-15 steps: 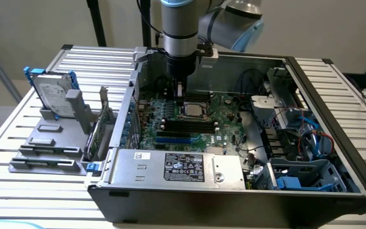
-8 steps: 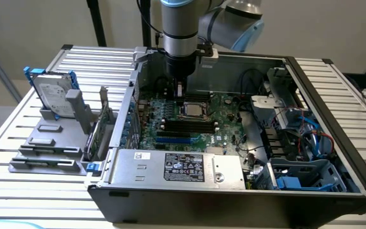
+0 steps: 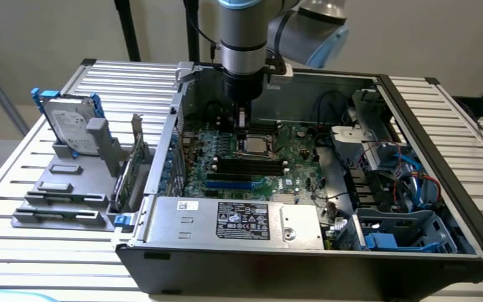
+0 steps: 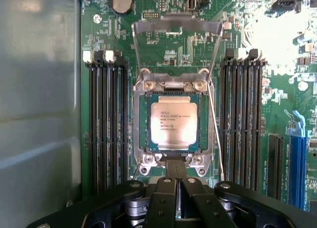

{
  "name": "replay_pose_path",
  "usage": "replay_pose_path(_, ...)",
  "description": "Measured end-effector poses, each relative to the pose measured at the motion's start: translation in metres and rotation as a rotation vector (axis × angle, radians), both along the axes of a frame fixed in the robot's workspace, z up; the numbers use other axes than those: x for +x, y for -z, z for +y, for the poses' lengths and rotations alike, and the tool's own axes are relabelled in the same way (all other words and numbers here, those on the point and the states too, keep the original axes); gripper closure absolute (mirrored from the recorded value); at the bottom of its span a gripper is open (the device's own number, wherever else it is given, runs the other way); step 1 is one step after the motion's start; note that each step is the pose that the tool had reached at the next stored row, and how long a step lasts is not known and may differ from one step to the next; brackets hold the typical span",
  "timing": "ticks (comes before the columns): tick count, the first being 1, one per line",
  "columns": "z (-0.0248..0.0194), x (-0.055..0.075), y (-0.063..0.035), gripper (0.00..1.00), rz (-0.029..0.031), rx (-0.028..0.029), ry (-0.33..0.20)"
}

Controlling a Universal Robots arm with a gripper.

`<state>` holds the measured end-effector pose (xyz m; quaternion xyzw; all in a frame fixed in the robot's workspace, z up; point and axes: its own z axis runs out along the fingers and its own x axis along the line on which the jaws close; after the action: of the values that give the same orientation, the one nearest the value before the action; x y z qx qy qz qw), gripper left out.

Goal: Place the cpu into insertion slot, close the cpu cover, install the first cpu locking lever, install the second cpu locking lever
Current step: 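Close the cpu cover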

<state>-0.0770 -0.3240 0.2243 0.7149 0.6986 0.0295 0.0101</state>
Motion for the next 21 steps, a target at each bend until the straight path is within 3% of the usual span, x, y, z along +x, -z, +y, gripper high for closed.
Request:
replay_pose_path(8,0.0,0.036,-0.0096,0.89,0.0112,0.0,0.0)
replay_pose_path(17,0.0,0.077,-0.0361,0.89,0.0371,-0.0001,0.0)
replay_pose_path(21,0.0,0.096,-0.0435,0.89,0.0494,-0.0002,0.0)
